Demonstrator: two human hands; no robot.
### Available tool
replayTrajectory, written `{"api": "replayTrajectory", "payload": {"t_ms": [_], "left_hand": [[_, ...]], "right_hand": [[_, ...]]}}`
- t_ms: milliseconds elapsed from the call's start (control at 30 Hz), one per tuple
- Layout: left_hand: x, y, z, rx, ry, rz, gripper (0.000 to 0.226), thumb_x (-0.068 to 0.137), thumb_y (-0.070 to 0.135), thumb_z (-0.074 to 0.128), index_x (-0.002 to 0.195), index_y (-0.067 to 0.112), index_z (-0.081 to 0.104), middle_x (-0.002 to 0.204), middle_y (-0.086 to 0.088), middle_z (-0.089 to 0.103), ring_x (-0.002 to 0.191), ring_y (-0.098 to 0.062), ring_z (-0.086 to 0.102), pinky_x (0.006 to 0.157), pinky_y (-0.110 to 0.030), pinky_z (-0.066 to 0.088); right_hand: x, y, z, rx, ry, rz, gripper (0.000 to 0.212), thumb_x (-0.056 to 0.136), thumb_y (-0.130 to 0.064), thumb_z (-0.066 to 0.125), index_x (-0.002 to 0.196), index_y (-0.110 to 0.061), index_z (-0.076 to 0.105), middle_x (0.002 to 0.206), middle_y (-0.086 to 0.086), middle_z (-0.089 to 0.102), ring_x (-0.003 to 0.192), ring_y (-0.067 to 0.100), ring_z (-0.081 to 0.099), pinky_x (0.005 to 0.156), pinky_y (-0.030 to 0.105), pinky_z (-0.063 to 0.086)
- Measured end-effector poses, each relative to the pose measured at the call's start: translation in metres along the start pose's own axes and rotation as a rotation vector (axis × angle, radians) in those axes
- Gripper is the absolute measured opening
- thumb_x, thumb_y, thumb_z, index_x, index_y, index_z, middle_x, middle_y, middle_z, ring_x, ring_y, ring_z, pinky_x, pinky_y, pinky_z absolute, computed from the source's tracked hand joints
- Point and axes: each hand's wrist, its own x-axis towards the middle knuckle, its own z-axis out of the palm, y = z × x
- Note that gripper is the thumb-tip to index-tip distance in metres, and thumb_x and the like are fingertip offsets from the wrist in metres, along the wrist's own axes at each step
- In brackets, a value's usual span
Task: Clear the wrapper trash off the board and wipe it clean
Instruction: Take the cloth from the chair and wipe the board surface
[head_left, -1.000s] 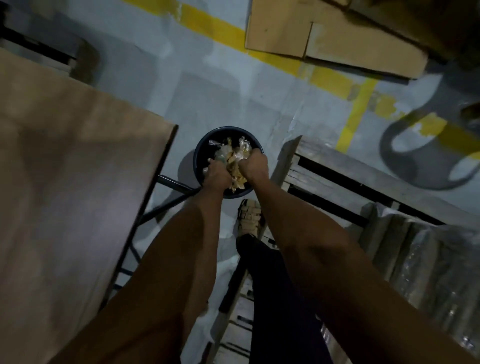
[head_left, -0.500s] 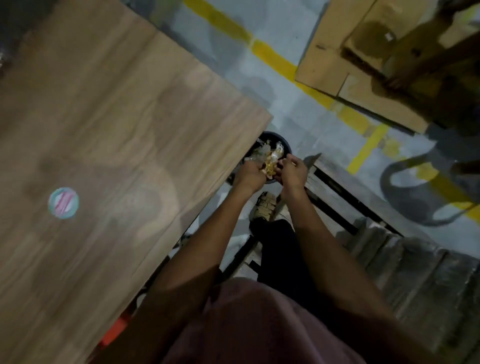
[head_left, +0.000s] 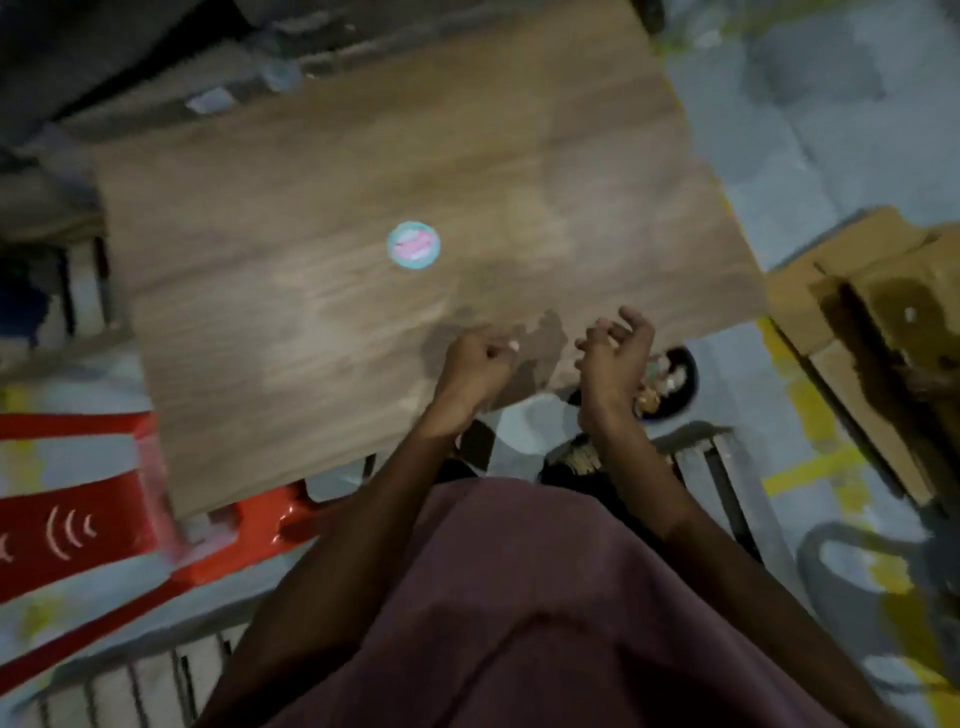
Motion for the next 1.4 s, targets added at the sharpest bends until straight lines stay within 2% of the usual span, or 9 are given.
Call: {"api": "replayTrajectory", "payload": {"t_ms": [433, 567, 700, 800, 900, 1000, 1167, 1267, 1400], "left_hand": [[-0.068, -0.117, -0.185, -0.308, 0.558, -0.111, 0.028, 0.099, 0.02, 0.064, 0.124, 0.009, 0.07, 0.107, -0.008, 0.073, 0.091, -0.018, 0.067, 0.079, -0.024, 0.048], [-0.089, -0.161, -0.209, -0.466, 0.784, -0.213, 0.031, 0.097, 0.017, 0.066, 0.126, 0.008, 0.069, 0.106, -0.015, 0.075, 0.093, -0.027, 0.072, 0.076, -0.025, 0.05], [-0.114, -0.196, -0.217, -0.595, 0.96, -0.299, 0.032, 0.093, 0.018, 0.066, 0.123, 0.008, 0.07, 0.106, -0.016, 0.075, 0.095, -0.032, 0.073, 0.082, -0.035, 0.059], [-0.122, -0.23, -0.226, -0.679, 1.05, -0.324, 0.042, 0.083, 0.03, 0.063, 0.12, 0.011, 0.07, 0.107, -0.015, 0.074, 0.097, -0.033, 0.072, 0.087, -0.048, 0.061], [-0.131, -0.256, -0.244, -0.687, 1.136, -0.366, 0.03, 0.091, 0.017, 0.062, 0.118, 0.007, 0.072, 0.111, -0.012, 0.074, 0.099, -0.027, 0.07, 0.09, -0.04, 0.058], [-0.141, -0.281, -0.269, -0.78, 1.259, -0.374, 0.018, 0.096, 0.006, 0.058, 0.104, 0.015, 0.072, 0.101, -0.009, 0.074, 0.087, -0.02, 0.066, 0.071, -0.026, 0.052], [-0.129, -0.364, -0.312, -1.055, 1.288, -0.43, 0.025, 0.097, 0.002, 0.058, 0.119, 0.004, 0.069, 0.101, -0.011, 0.069, 0.079, -0.018, 0.063, 0.063, -0.029, 0.051], [-0.108, -0.418, -0.33, -1.141, 1.272, -0.489, 0.024, 0.096, 0.003, 0.059, 0.118, 0.003, 0.068, 0.099, -0.012, 0.065, 0.08, -0.019, 0.06, 0.061, -0.031, 0.049], [-0.074, -0.476, -0.347, -1.378, 1.235, -0.508, 0.016, 0.097, 0.004, 0.059, 0.104, 0.017, 0.065, 0.099, -0.008, 0.063, 0.089, -0.024, 0.06, 0.077, -0.044, 0.059]], "right_hand": [[-0.12, 0.008, 0.194, -0.423, -0.715, -0.153, 0.051, 0.078, -0.032, 0.059, 0.128, -0.03, 0.045, 0.11, -0.005, 0.06, 0.112, 0.037, 0.067, 0.096, 0.055, 0.054], [-0.146, 0.01, 0.224, -0.535, -0.897, -0.199, 0.041, 0.095, -0.017, 0.059, 0.134, -0.021, 0.048, 0.119, 0.007, 0.062, 0.111, 0.038, 0.067, 0.078, 0.043, 0.054], [-0.17, 0.014, 0.257, -0.674, -1.09, -0.276, 0.038, 0.099, -0.014, 0.057, 0.136, -0.018, 0.05, 0.117, 0.004, 0.061, 0.111, 0.035, 0.066, 0.086, 0.043, 0.053], [-0.199, 0.024, 0.294, -0.742, -1.167, -0.313, 0.035, 0.097, -0.013, 0.058, 0.131, -0.02, 0.054, 0.115, 0.004, 0.062, 0.104, 0.034, 0.068, 0.076, 0.038, 0.052], [-0.237, 0.039, 0.324, -0.811, -1.237, -0.361, 0.033, 0.094, -0.009, 0.057, 0.123, -0.024, 0.055, 0.113, 0.009, 0.065, 0.089, 0.027, 0.065, 0.063, 0.033, 0.052], [-0.276, 0.06, 0.36, -0.848, -1.327, -0.441, 0.033, 0.091, -0.009, 0.056, 0.12, -0.024, 0.057, 0.097, 0.004, 0.066, 0.087, 0.03, 0.069, 0.071, 0.043, 0.062], [-0.335, 0.115, 0.438, -0.984, -1.412, -0.557, 0.031, 0.091, -0.006, 0.06, 0.12, -0.015, 0.064, 0.108, 0.014, 0.072, 0.094, 0.034, 0.073, 0.088, 0.048, 0.061], [-0.359, 0.161, 0.483, -1.108, -1.465, -0.617, 0.029, 0.091, -0.006, 0.064, 0.119, -0.008, 0.072, 0.116, 0.013, 0.074, 0.107, 0.028, 0.07, 0.099, 0.035, 0.055], [-0.368, 0.234, 0.532, -1.354, -1.503, -0.67, 0.022, 0.091, -0.013, 0.068, 0.109, -0.005, 0.078, 0.121, 0.014, 0.075, 0.119, 0.03, 0.066, 0.102, 0.031, 0.05]]}}
